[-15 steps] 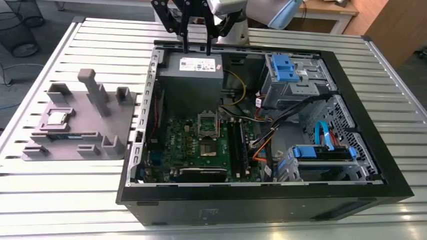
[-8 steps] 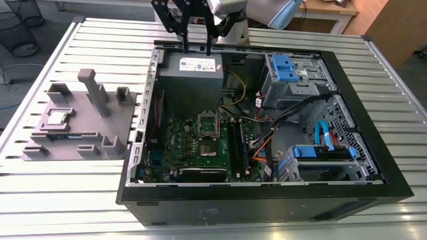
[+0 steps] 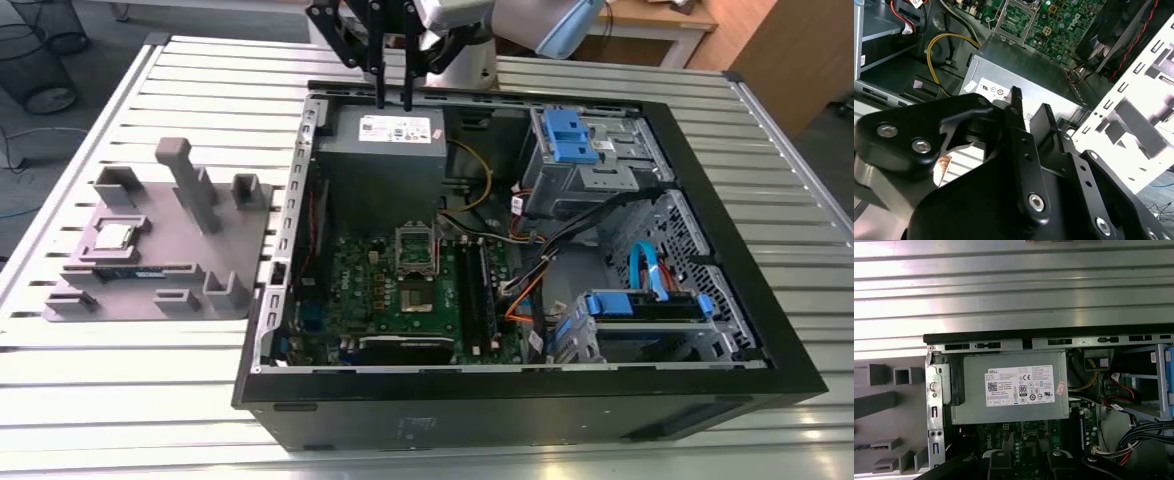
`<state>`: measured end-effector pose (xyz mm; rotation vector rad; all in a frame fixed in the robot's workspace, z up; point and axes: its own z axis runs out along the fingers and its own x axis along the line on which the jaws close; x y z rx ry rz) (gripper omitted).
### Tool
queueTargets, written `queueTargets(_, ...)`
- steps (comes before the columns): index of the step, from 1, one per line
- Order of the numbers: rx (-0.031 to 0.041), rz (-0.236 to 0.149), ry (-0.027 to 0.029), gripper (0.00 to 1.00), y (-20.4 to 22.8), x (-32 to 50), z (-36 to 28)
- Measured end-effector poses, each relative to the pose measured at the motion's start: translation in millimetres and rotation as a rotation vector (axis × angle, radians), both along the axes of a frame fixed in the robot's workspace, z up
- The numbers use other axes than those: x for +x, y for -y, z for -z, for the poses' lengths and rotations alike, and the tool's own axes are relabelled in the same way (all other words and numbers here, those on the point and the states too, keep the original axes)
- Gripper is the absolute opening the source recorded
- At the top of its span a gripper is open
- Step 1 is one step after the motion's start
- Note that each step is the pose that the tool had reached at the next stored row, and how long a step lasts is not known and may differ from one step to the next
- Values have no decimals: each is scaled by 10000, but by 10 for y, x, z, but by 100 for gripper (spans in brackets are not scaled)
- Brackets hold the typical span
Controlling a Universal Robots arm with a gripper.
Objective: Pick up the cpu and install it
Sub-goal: 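Reach for the cpu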
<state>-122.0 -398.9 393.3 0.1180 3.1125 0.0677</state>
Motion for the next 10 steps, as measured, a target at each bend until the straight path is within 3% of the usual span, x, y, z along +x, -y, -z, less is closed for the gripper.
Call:
queueTargets(5, 0, 0, 0, 16, 0, 0, 0)
queueTargets(7, -1, 0, 0, 11, 0, 0, 0)
queueTargets(10, 0, 0, 0, 11, 0, 0, 0)
